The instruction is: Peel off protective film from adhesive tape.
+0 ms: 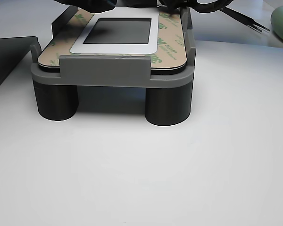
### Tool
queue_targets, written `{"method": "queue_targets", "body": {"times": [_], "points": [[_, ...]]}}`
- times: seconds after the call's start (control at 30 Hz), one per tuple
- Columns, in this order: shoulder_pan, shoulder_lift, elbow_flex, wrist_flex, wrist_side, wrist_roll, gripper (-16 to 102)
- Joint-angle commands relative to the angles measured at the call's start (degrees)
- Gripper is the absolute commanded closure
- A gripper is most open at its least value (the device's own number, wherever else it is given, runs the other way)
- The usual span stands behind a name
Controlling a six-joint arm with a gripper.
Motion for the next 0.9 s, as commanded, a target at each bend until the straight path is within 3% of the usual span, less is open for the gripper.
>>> {"method": "queue_targets", "body": {"times": [0.0, 0.3, 0.57, 0.87], "points": [[0.5, 0.3, -3.9, 2.0, 1.1, 0.7, 97], [3.3, -6.2, -14.6, 12.2, 3.1, 1.4, 97], [3.4, -7.1, -15.6, 13.6, -0.7, -3.5, 97], [3.4, -9.6, -14.5, 9.4, -3.5, -6.9, 97]]}}
